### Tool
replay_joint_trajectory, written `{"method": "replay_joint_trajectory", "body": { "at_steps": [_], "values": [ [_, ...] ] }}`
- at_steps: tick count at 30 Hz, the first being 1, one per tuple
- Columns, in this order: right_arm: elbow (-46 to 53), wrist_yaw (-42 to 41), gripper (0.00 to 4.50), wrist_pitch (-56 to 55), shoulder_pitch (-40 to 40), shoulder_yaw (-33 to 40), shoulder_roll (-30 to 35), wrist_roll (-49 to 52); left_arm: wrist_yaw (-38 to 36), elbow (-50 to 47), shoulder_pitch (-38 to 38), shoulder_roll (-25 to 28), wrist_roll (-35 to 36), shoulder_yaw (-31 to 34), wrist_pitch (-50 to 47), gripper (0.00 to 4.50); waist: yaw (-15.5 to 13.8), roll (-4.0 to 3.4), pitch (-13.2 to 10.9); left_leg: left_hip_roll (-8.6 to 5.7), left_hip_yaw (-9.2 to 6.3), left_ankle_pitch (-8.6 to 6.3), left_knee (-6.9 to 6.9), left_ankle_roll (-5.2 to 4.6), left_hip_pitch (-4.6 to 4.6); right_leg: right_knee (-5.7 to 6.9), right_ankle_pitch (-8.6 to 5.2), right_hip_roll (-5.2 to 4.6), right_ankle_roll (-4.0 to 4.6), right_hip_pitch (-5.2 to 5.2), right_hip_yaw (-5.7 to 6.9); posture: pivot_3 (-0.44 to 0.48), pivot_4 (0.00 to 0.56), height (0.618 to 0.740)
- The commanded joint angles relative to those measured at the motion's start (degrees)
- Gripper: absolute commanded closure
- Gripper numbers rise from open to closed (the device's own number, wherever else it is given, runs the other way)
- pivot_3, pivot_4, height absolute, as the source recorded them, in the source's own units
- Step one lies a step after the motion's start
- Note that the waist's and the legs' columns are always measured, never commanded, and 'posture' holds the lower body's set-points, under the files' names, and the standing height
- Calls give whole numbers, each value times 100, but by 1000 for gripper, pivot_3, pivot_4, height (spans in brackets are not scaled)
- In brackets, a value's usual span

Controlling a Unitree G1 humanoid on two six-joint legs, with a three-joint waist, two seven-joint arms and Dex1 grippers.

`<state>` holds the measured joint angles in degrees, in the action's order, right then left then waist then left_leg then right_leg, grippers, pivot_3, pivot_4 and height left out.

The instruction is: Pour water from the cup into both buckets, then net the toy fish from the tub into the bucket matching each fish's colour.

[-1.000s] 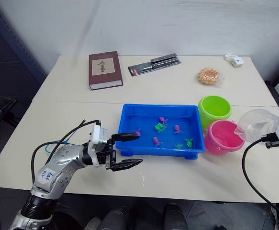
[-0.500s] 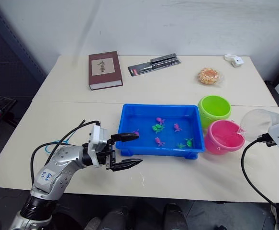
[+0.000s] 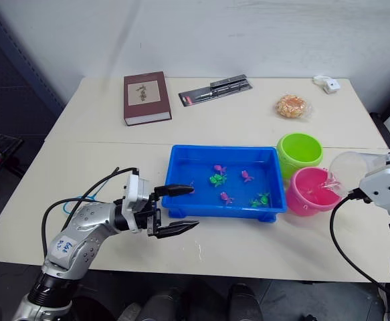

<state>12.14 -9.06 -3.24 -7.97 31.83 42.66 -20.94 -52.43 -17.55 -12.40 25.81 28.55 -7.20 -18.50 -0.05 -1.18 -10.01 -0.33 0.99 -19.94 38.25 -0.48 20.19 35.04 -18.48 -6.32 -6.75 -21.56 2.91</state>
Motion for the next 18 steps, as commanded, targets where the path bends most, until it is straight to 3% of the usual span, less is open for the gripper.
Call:
{"method": "replay_joint_trajectory", "body": {
  "at_steps": [1,18],
  "values": [
    [4,56,4435,-133,66,83,203,-94,52,-163,19,-23,-25,73,144,0,-3,0,0,0,0,0,0,0,0,0,0,0,0,0,0,0,150,738],
    [-226,-16,4435,-317,234,86,409,-52,101,-75,-10,-52,-58,76,285,0,-1,0,0,0,2,1,1,0,0,2,0,0,-1,0,2,0,150,738]
  ]
}}
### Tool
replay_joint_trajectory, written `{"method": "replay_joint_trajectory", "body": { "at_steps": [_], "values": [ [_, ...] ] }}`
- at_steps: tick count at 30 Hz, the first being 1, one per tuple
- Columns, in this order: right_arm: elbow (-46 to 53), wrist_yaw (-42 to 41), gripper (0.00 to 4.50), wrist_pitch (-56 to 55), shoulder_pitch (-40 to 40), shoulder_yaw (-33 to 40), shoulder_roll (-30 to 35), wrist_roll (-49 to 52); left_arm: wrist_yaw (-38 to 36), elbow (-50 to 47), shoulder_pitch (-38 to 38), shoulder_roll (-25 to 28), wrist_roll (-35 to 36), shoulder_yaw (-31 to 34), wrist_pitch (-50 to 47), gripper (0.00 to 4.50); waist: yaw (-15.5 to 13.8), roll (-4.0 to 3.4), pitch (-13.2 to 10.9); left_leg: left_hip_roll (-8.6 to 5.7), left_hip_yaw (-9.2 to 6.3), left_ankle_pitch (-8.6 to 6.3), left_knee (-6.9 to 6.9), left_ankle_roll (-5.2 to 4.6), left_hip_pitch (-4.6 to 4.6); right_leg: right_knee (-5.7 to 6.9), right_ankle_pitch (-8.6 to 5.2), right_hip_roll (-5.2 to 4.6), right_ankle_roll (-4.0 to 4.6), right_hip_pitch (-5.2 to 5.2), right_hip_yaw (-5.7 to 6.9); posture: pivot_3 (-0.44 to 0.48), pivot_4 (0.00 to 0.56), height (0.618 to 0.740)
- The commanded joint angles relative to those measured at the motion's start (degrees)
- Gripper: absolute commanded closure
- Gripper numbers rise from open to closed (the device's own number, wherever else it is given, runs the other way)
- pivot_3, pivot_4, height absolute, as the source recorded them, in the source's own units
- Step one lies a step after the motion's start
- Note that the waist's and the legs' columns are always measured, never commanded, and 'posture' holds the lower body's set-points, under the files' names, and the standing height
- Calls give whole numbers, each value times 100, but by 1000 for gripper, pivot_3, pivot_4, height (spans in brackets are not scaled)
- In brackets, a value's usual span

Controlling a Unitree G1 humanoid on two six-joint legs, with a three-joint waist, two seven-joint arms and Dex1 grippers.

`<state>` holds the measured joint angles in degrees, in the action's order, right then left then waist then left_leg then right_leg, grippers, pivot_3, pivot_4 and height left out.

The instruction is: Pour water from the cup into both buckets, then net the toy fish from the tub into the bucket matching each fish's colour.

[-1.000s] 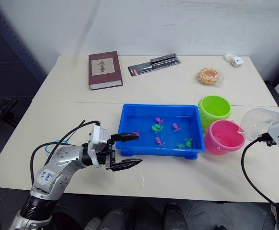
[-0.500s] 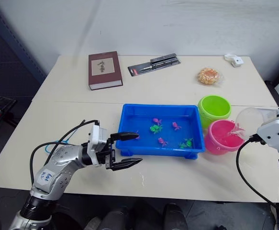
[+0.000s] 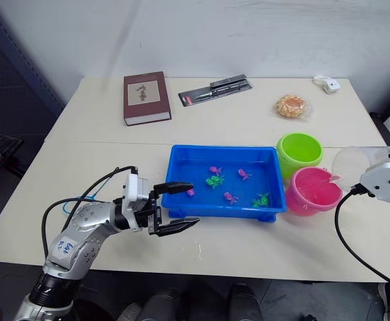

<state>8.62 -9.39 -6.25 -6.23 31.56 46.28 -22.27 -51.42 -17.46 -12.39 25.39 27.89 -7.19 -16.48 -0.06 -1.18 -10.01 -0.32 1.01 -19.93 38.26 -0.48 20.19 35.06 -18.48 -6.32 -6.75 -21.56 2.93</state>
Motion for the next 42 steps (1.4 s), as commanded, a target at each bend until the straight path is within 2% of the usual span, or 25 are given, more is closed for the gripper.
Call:
{"method": "replay_joint_trajectory", "body": {
  "at_steps": [1,6,8,14,16,24,28,36,42],
  "values": [
    [157,-12,4435,101,78,154,-44,204,1,-89,-9,0,12,84,78,0,3,0,0,0,0,0,0,0,0,0,0,0,0,0,0,0,150,738],
    [401,-174,4435,798,330,411,-574,1131,-5,-110,35,71,24,132,46,0,5,2,-1,2,-1,0,1,1,0,3,0,2,0,0,2,0,150,738],
    [545,-374,4435,1359,507,553,-801,1794,-12,-92,22,112,36,181,38,0,6,1,-1,1,-1,0,1,1,0,6,0,1,0,0,4,0,150,738],
    [828,-657,4435,2827,942,902,-1058,3144,-41,23,-78,172,40,292,58,0,5,1,0,2,-5,0,2,0,1,23,0,0,0,0,3,0,150,738],
    [825,-430,4435,3314,1262,1033,-1134,3423,-37,103,-146,180,36,360,84,0,5,1,0,1,-5,0,3,-1,1,24,0,-1,-1,0,1,0,150,738],
    [69,75,4435,4902,2709,861,-746,3811,105,303,-422,96,104,612,45,0,14,0,0,0,-2,1,3,-2,3,31,0,-2,0,-5,1,0,150,738],
    [-605,-152,4435,4508,3087,190,-272,3420,171,394,-507,82,71,700,77,0,16,1,-1,-1,0,2,4,-4,4,31,0,-3,0,-5,1,0,150,738],
    [-1927,-153,4435,2785,3744,-1520,553,2019,223,492,-678,123,33,791,44,0,18,5,-3,-4,17,4,2,-8,12,35,1,-4,-2,-27,8,0,150,738],
    [-2314,16,4435,2092,3926,-2020,718,1384,327,332,-555,73,40,742,-4,0,19,15,-10,-1,24,5,4,-6,18,39,3,-4,-5,-39,10,0,150,738]
  ]
}}
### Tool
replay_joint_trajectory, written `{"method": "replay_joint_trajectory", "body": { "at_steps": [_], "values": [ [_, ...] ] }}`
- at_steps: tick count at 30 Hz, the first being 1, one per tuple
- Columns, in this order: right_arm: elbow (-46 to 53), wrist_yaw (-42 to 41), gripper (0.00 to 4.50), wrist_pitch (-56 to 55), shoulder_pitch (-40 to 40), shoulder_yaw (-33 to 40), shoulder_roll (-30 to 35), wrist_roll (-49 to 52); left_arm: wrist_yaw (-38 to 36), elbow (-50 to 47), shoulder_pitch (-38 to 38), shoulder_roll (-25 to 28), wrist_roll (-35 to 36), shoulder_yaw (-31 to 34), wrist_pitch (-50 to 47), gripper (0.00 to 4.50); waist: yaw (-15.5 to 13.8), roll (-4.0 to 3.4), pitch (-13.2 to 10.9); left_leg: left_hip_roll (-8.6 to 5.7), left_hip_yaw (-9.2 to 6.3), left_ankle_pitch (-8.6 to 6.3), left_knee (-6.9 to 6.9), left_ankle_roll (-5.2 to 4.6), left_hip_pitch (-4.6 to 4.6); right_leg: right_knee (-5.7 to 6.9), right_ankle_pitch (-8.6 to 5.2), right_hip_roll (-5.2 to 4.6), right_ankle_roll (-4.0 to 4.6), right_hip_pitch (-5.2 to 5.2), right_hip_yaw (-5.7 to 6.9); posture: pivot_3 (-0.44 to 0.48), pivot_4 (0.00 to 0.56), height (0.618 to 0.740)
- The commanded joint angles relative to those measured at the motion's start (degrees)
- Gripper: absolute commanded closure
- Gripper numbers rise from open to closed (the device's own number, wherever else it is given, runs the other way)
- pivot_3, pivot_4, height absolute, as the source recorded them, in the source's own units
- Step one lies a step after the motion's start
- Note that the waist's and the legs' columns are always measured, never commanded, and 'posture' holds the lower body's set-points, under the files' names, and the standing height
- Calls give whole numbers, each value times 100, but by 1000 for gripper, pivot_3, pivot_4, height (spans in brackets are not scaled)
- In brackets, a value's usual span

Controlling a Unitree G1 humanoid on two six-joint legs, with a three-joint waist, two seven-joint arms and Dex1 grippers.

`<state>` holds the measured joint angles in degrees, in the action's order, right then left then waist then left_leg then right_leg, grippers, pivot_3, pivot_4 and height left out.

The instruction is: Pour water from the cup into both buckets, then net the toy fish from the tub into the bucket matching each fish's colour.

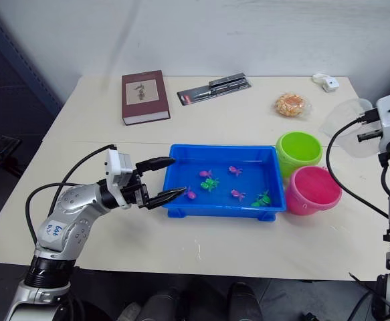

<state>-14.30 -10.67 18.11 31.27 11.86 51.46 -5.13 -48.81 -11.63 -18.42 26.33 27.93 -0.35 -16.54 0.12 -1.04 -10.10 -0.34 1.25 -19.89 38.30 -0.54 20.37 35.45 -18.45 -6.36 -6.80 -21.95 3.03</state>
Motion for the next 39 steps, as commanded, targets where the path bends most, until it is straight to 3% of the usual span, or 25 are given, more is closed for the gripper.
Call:
{"method": "replay_joint_trajectory", "body": {
  "at_steps": [1,15,27,39],
  "values": [
    [-61,205,4435,-410,197,-100,207,-432,86,-269,55,-33,33,39,-4,0,0,3,-2,0,0,0,0,0,1,0,0,0,0,0,0,0,150,738],
    [-512,536,4435,-1766,295,-885,376,-1689,293,-177,-60,-309,-67,-61,88,0,4,5,-3,0,6,1,2,3,5,4,1,1,-1,-10,-2,0,150,738],
    [-842,1332,4435,-2572,533,-1392,596,-2946,294,-74,-95,-425,-202,-82,267,0,9,6,-4,0,15,2,4,4,13,10,1,1,-2,-25,-9,0,150,738],
    [-1152,1459,4435,-3052,821,-1669,648,-3401,373,-7,-39,-640,-309,-158,425,0,13,11,-7,2,10,3,55,6,81,36,2,2,-3,-75,-3,0,150,738]
  ]
}}
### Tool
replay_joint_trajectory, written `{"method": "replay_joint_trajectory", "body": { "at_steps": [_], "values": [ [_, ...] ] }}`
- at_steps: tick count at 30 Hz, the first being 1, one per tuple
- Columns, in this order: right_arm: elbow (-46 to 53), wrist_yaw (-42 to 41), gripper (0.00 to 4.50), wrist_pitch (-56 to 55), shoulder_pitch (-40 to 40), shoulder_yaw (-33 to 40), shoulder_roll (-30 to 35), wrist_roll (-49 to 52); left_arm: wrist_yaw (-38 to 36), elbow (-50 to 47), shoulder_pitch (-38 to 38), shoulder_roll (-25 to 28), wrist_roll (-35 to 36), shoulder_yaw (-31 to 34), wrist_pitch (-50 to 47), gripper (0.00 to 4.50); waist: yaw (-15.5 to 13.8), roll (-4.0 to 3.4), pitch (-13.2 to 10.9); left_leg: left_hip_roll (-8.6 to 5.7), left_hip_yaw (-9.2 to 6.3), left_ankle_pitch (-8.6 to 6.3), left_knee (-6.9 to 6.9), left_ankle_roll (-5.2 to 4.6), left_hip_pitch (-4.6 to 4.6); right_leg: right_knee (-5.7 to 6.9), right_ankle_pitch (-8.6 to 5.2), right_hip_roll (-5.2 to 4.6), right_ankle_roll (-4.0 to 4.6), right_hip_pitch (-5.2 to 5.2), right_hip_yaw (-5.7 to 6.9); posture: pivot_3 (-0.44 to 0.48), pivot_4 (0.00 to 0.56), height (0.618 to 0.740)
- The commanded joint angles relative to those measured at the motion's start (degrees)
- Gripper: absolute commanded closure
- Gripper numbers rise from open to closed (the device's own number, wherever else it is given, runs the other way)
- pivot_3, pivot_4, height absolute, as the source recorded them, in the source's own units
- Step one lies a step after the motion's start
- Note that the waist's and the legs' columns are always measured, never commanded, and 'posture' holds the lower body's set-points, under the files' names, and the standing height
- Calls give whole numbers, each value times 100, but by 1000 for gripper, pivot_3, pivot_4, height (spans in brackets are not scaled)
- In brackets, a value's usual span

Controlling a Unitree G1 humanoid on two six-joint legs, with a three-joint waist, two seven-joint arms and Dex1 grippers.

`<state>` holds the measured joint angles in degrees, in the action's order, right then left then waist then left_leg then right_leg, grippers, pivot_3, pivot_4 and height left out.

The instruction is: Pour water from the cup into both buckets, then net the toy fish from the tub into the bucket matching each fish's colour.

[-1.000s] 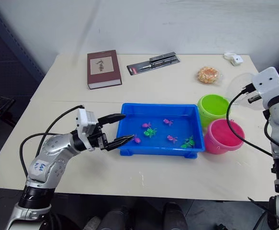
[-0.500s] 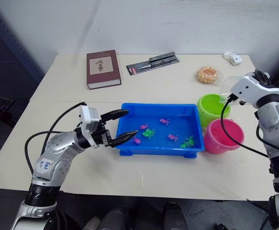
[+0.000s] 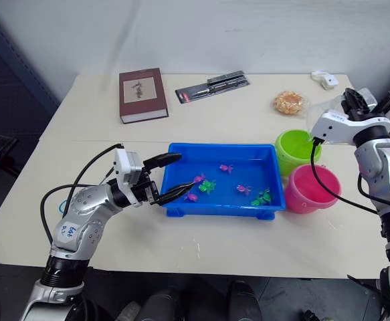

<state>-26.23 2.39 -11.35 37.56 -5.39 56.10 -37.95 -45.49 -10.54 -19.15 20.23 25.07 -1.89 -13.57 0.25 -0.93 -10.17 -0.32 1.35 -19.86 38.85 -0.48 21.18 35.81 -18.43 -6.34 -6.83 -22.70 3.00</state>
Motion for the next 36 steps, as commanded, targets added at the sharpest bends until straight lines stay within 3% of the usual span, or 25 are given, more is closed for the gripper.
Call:
{"method": "replay_joint_trajectory", "body": {
  "at_steps": [1,11,14,19,22,31,36],
  "values": [
    [15,164,4435,-128,213,39,178,-147,41,-122,46,-31,-26,1,132,0,0,0,0,0,0,0,3,0,1,2,1,0,-1,0,0,0,150,738],
    [-205,357,4435,-355,232,11,136,-256,51,-208,134,29,-7,60,141,0,-8,1,0,0,-3,0,9,0,2,6,1,-1,-1,1,1,0,150,738],
    [-132,405,4435,-279,63,350,-17,173,35,-234,114,71,16,73,107,0,-6,1,-1,-1,-4,-1,10,-1,4,6,1,-2,-1,1,2,0,150,738],
    [-145,-414,4435,394,105,1506,-310,1896,-69,-225,23,166,101,83,23,0,-13,2,-2,0,-4,-1,14,-1,5,9,1,-1,-2,2,3,0,150,738],
    [304,-1787,4435,1454,-88,2198,-479,3394,-273,-227,-29,289,144,25,-52,0,-16,9,-5,0,-13,-2,18,-4,6,4,1,-1,-3,11,13,0,150,738],
    [1436,-2234,4435,3591,-936,4339,-747,5553,-981,-237,-271,596,441,-38,-316,0,-33,10,-6,-2,-19,-4,20,-8,7,6,2,-5,-3,16,18,0,150,738],
    [1918,-1505,4435,4069,-1693,5859,-1680,6466,-1531,-577,-376,995,801,-152,-878,0,-36,10,-6,-1,-23,-4,19,-8,4,8,2,-5,-3,21,18,0,150,738]
  ]
}}
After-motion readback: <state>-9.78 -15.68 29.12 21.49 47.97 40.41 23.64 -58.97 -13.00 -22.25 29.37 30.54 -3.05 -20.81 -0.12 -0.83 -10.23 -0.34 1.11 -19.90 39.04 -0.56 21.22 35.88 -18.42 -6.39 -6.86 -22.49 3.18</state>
